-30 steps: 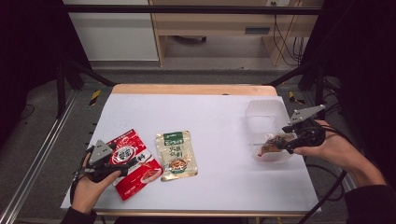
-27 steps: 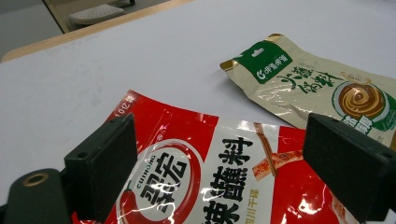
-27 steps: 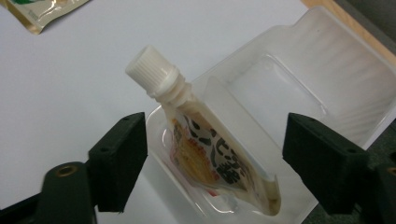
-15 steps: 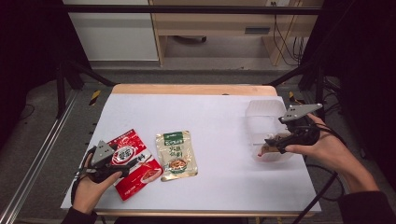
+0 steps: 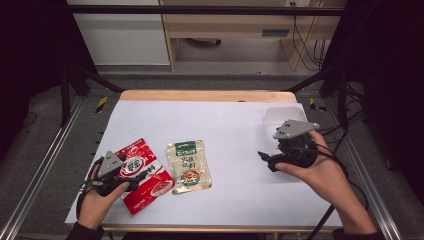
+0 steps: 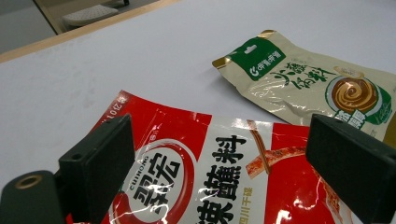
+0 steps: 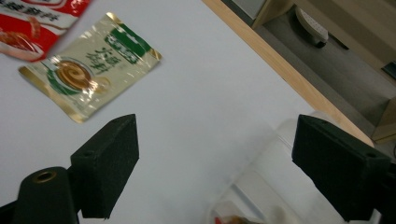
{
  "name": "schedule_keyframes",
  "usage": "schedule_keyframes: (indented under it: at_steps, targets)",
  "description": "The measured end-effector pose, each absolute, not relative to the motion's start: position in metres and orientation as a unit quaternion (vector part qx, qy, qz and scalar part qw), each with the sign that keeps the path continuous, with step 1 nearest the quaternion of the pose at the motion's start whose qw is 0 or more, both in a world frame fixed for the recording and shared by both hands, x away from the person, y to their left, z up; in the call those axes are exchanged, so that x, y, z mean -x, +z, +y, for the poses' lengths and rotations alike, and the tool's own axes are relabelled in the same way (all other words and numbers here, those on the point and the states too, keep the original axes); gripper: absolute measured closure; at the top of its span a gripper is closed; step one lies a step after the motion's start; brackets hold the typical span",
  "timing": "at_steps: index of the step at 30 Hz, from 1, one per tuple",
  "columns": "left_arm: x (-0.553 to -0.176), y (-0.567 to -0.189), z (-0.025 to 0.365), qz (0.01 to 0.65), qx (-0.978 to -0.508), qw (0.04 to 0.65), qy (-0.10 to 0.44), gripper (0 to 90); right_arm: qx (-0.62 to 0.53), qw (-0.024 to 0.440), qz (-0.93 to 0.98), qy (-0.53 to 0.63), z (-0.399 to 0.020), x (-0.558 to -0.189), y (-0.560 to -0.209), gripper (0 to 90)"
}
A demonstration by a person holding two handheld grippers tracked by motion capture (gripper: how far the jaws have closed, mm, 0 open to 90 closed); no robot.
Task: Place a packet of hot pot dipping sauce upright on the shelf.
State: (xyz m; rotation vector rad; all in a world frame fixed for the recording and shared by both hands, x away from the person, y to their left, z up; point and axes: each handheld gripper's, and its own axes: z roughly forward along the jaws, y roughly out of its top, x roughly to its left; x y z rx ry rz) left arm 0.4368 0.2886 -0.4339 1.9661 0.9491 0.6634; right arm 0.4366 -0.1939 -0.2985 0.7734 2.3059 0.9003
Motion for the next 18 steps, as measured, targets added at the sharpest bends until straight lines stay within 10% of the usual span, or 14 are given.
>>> schedule_keyframes:
  at_steps: [18]
  targets:
    - [-0.435,-0.430,0.288,0.377,-0.783,0.423,0.257,7.6,-0.300,0.251,0.844,0.367,-0.103,-0.422,-0.366,20.3]
